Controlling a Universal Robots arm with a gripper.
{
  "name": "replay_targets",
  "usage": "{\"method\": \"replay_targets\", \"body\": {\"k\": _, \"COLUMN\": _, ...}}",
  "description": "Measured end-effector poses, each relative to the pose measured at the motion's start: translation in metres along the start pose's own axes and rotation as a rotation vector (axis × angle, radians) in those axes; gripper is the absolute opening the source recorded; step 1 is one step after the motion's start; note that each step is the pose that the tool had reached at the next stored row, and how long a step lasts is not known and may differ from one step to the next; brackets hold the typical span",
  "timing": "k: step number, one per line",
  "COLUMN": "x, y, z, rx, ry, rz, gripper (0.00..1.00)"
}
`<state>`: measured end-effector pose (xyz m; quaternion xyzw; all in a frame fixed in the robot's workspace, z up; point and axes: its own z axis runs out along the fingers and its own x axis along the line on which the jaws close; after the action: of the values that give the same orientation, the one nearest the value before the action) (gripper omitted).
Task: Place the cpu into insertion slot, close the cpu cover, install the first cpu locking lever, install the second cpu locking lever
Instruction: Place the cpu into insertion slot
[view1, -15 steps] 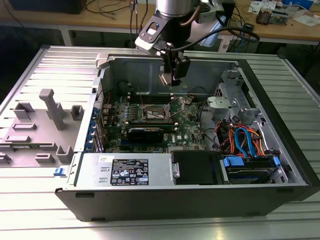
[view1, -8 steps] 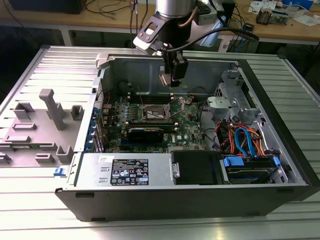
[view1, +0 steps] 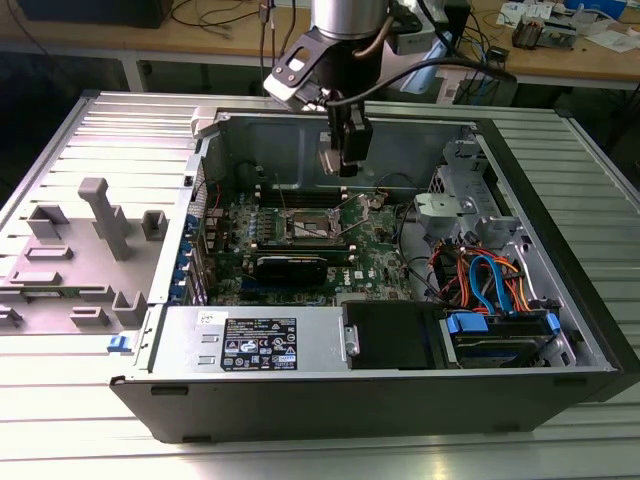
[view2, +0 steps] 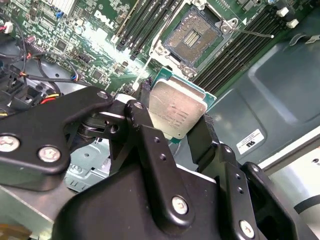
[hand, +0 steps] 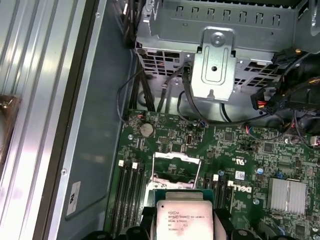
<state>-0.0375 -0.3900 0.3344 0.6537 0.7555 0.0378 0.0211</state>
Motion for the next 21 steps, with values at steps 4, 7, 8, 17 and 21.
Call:
{"method": "replay_targets", "body": {"k": 4, "x": -0.0013, "y": -0.0006, "z": 0.0036, "rx": 0.0006, "ry": -0.0018, "rz": 0.02, "gripper": 0.54}}
{"method": "replay_targets", "body": {"k": 7, "x": -0.0014, "y": -0.0008, "z": 0.0084, "rx": 0.0008, "ry": -0.0063, "rz": 0.075, "gripper": 0.54}}
{"method": "replay_targets", "body": {"k": 8, "x": -0.0015, "y": -0.001, "z": 0.0096, "rx": 0.0016, "ry": -0.0074, "rz": 0.089, "gripper": 0.54}}
{"method": "replay_targets", "body": {"k": 17, "x": -0.0036, "y": -0.006, "z": 0.0166, "rx": 0.0117, "ry": -0.0086, "rz": 0.116, "gripper": 0.54}}
{"method": "replay_targets", "body": {"k": 21, "x": -0.0039, "y": -0.0063, "z": 0.0179, "rx": 0.0203, "ry": -0.0085, "rz": 0.12, "gripper": 0.54}}
